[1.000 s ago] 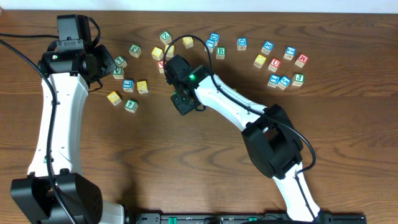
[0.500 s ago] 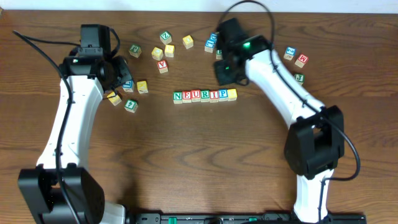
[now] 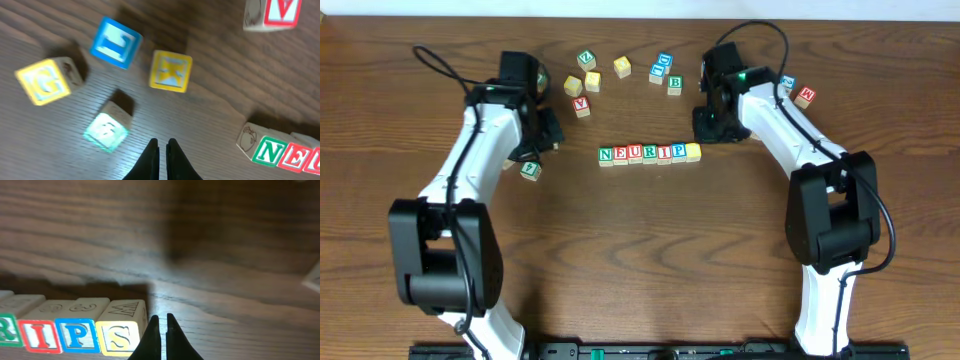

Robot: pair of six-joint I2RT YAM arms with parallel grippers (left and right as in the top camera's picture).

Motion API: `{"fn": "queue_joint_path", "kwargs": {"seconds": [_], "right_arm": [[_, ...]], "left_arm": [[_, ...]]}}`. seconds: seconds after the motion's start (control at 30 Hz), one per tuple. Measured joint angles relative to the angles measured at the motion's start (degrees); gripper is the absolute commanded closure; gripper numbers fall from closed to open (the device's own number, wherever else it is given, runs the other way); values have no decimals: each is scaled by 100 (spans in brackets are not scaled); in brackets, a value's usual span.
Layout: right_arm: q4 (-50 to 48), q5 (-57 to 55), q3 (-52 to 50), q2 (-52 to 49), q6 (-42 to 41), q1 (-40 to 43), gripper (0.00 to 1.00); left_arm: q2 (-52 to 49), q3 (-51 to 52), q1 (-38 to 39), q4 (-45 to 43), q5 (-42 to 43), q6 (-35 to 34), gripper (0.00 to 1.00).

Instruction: Spell out NEURIPS

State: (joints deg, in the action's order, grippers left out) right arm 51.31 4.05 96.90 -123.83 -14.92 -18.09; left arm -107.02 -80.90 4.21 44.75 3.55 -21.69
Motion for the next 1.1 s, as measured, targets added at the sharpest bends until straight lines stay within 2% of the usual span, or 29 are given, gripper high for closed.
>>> {"fn": "queue_joint_path", "kwargs": {"seconds": [0.43, 1.1], "right_arm": [[-149, 155, -227, -4, -103, -2, 99], [-4, 321, -278, -4, -105, -2, 99]], "left_arm": [[-101, 0, 282, -33, 199, -83, 92], [-796, 61, 684, -411, 654, -83, 92]]}}
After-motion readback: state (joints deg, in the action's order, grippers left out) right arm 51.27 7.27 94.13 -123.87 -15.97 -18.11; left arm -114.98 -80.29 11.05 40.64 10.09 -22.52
